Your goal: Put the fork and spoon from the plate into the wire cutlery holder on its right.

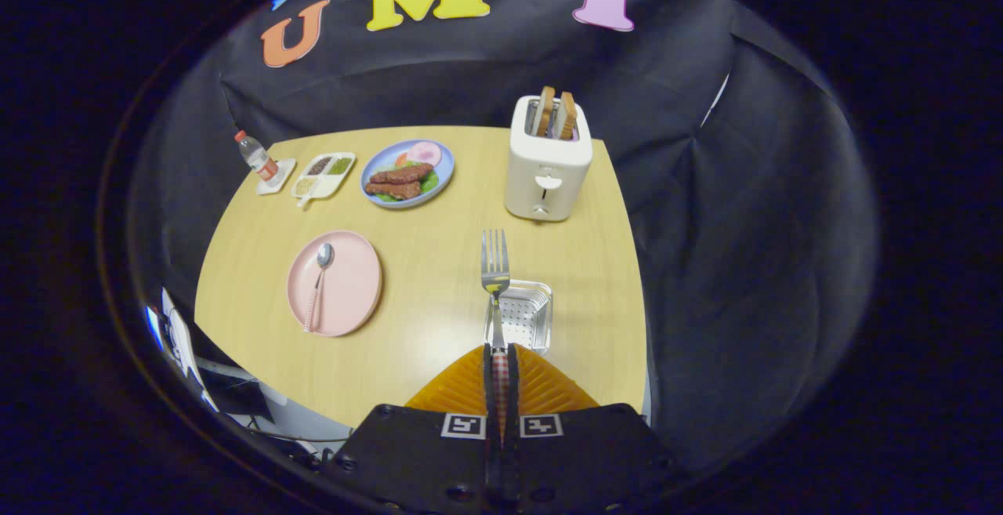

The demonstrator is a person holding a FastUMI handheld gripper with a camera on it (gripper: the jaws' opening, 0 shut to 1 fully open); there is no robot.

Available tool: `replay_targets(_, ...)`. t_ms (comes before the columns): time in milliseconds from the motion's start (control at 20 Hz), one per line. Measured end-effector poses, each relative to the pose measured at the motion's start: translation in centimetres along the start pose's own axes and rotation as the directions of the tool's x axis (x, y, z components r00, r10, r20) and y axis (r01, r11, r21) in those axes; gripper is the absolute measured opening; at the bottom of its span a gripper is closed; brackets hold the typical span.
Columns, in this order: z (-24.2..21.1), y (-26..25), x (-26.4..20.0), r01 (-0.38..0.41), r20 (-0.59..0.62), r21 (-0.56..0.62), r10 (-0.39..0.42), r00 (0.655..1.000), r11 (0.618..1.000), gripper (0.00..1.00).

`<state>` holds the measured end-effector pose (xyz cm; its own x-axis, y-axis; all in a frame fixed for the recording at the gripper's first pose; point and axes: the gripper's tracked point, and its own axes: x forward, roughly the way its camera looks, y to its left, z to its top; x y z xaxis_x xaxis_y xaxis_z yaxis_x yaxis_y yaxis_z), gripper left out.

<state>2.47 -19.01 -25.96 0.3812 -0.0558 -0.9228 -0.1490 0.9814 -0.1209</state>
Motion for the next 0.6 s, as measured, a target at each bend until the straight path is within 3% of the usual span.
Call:
replay_targets(350, -2.7, -1.7, 3.4, -0.061, -0.236, 0.096, 0.082, 0.968, 0.994, 0.01)
replay_targets(600, -3.0, -1.2, 5.3, -0.067, -0.379, 0.192, 0.137, 0.915, 0.979, 0.01)
